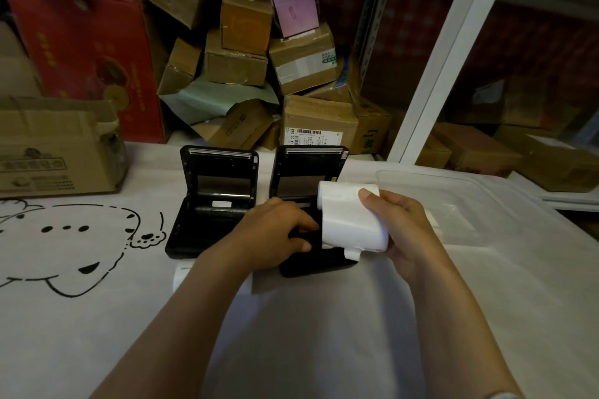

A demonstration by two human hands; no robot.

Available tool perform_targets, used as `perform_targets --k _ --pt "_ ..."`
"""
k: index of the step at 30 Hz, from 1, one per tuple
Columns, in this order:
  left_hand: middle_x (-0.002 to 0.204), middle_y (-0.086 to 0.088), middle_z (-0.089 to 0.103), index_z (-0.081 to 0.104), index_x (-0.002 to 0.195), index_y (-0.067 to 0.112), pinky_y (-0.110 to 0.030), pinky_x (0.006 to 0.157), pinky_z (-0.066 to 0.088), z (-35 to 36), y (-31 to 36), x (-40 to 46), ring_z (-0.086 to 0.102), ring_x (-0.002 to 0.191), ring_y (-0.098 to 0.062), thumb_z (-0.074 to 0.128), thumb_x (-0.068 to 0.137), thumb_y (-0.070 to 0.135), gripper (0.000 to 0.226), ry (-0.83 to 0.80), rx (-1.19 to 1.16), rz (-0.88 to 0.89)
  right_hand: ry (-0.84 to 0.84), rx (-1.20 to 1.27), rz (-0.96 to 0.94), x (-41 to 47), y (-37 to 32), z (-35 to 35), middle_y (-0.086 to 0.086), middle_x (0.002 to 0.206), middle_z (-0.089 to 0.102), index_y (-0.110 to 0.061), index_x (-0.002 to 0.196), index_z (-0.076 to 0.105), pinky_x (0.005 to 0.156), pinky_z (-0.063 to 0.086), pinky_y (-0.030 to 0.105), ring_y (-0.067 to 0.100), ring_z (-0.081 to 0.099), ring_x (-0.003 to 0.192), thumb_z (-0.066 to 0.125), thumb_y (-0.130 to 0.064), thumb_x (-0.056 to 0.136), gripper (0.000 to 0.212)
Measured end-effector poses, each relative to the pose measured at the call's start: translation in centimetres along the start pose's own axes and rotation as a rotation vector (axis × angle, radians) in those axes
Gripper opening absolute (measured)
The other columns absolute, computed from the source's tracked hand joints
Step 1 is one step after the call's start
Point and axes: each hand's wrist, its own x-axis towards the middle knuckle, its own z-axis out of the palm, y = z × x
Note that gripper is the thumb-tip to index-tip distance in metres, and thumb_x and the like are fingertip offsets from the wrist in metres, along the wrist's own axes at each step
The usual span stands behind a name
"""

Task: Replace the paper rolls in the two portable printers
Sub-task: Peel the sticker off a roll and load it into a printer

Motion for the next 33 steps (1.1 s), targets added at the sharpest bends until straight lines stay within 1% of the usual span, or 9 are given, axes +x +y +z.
perform_targets --k 4,11,14,18,20,24,28,31,33 --pt "0.142 0.007 0.043 0.040 0.139 0.034 -0.042 0.116 0.015 0.9 0.0 0.1 0.031 0.134 -0.015 0.044 0.096 0.018 0.046 -0.132 0.020 0.039 -0.021 0.001 0.012 -0.1 0.1 -0.1 0.009 0.105 0.067 -0.017 0.107 0.065 0.060 0.056 0.034 0.028 0.066 0.093 0.066 -0.027 0.087 0.022" --pt "0.133 0.005 0.056 0.053 0.130 0.032 -0.041 0.105 0.039 1.2 0.0 0.3 0.049 0.123 -0.017 0.056 0.091 0.020 0.040 -0.015 -0.101 0.011 -0.041 0.004 0.026 -0.2 0.0 -0.3 0.014 0.108 0.067 -0.014 0.111 0.065 0.061 0.055 0.035 0.032 0.065 0.097 0.065 -0.026 0.087 0.027" --pt "0.121 0.011 0.063 0.059 0.122 0.036 -0.035 0.095 0.046 0.7 0.6 -0.1 0.056 0.112 -0.011 0.062 0.087 0.028 0.036 0.130 -0.020 -0.010 -0.020 0.019 0.023 -0.2 -0.1 -0.6 0.011 0.109 0.065 -0.017 0.113 0.063 0.069 0.058 0.039 0.030 0.063 0.099 0.065 -0.026 0.087 0.027" --pt "0.125 0.007 0.059 0.054 0.127 0.034 -0.039 0.110 0.025 1.1 0.7 0.0 0.047 0.122 -0.014 0.045 0.096 0.037 0.033 0.140 0.259 0.034 0.016 0.069 0.011 -0.2 -0.3 -1.1 0.009 0.108 0.065 -0.017 0.116 0.063 0.067 0.057 0.036 0.027 0.062 0.097 0.066 -0.023 0.087 0.030" --pt "0.130 0.003 0.054 0.048 0.132 0.031 -0.040 0.110 0.021 1.5 0.6 0.0 0.039 0.127 -0.016 0.035 0.100 0.032 0.035 0.011 0.174 0.035 -0.011 0.083 0.016 -0.3 -0.4 -1.1 0.010 0.108 0.065 -0.015 0.116 0.063 0.063 0.055 0.033 0.027 0.063 0.097 0.065 -0.023 0.087 0.029" --pt "0.124 0.004 0.061 0.055 0.127 0.030 -0.034 0.101 0.041 1.0 0.1 0.1 0.052 0.116 -0.015 0.049 0.095 0.027 0.032 -0.023 -0.030 0.060 -0.041 0.044 0.036 -0.2 -0.1 -0.3 0.011 0.111 0.065 -0.014 0.119 0.062 0.066 0.057 0.034 0.029 0.064 0.099 0.068 -0.025 0.085 0.036" --pt "0.100 0.012 0.070 0.067 0.109 0.032 -0.037 0.092 0.050 -0.7 -0.4 -0.1 0.062 0.096 -0.006 0.055 0.091 0.020 0.024 0.185 -0.126 -0.043 -0.028 0.022 0.040 -0.1 0.2 0.3 0.008 0.113 0.064 -0.016 0.122 0.060 0.066 0.056 0.034 0.028 0.063 0.099 0.068 -0.027 0.085 0.039" --pt "0.096 0.009 0.068 0.064 0.111 0.027 -0.034 0.091 0.050 -2.0 -0.9 -0.4 0.062 0.094 -0.007 0.047 0.096 0.018 0.025 0.437 -0.255 -0.196 -0.052 0.040 0.031 -0.1 0.3 0.4 0.007 0.109 0.066 -0.017 0.115 0.063 0.066 0.057 0.034 0.025 0.064 0.096 0.067 -0.025 0.086 0.030" --pt "0.099 0.003 0.067 0.062 0.115 0.021 -0.033 0.090 0.049 -2.3 -0.6 -0.5 0.063 0.091 -0.010 0.043 0.098 0.021 0.026 0.422 -0.418 -0.212 -0.081 0.039 0.023 -0.2 0.4 0.9 0.006 0.106 0.067 -0.018 0.107 0.065 0.062 0.056 0.030 0.024 0.065 0.094 0.067 -0.025 0.086 0.022"
